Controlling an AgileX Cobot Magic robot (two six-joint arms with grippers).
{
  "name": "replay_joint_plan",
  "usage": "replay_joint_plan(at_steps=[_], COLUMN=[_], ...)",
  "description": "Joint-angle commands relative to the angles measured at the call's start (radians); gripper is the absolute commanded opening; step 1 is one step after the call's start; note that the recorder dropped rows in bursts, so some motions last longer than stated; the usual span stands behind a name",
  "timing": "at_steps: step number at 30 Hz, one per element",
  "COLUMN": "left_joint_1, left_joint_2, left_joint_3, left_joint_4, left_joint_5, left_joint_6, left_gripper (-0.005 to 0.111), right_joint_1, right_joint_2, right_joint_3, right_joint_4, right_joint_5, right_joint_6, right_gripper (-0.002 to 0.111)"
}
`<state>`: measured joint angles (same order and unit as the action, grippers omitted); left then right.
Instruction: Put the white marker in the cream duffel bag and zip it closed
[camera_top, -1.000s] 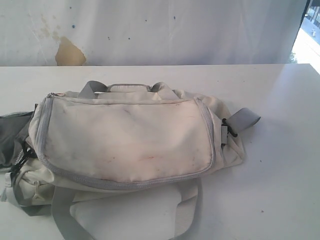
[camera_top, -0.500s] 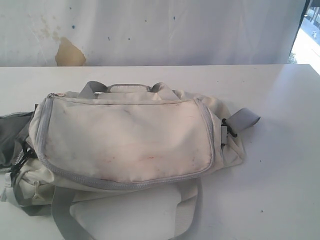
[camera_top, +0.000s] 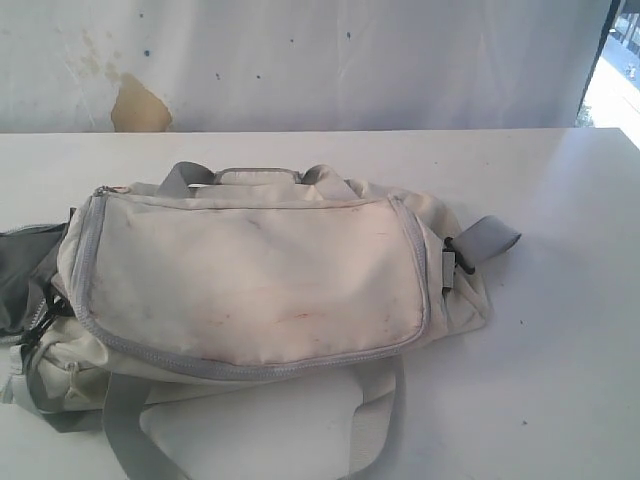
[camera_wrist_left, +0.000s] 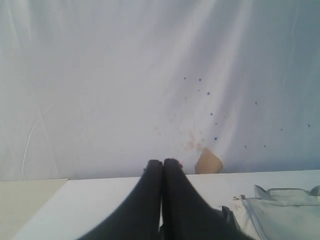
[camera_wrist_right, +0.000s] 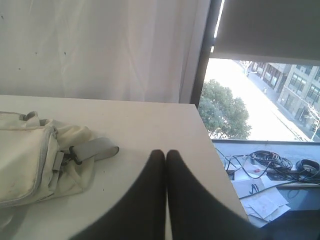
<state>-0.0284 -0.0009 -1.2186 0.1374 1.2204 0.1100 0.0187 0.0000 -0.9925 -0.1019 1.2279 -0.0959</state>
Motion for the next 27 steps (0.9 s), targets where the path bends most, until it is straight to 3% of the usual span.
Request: replay_joint_plan(at_steps=[1, 7, 14, 21, 27], left_joint_1=[-0.005, -0.005, -0.005, -0.005, -0.005], left_joint_2=[0.001, 0.001, 0.001, 0.001, 0.001], left_joint_3=[0.069, 0.337, 0.66, 0.923, 1.087], left_joint_4=[-0.012, -0.01, -0.023, -0.028, -0.028], left_joint_5=[-0.001, -0.25, -0.64, -0.964, -1.111], left_joint_6=[-0.001, -0.032, -0.164, -0.165, -0.159], left_gripper=[0.0, 0.0, 0.0, 0.0, 0.0], right_joint_1=[0.001, 0.001, 0.001, 0.001, 0.001], right_joint_2=[0.0, 0.0, 0.0, 0.0, 0.0], right_joint_3=[0.084, 0.261, 0.548, 0.778, 0.927], right_joint_4=[-0.003, -0.003, -0.003, -0.003, -0.001], right_joint_5=[-0.103, -0.366, -0.729, -0.952, -1.083], right_joint_6=[0.002, 0.055, 0.096, 0.096, 0.096], right_gripper=[0.0, 0.0, 0.0, 0.0, 0.0])
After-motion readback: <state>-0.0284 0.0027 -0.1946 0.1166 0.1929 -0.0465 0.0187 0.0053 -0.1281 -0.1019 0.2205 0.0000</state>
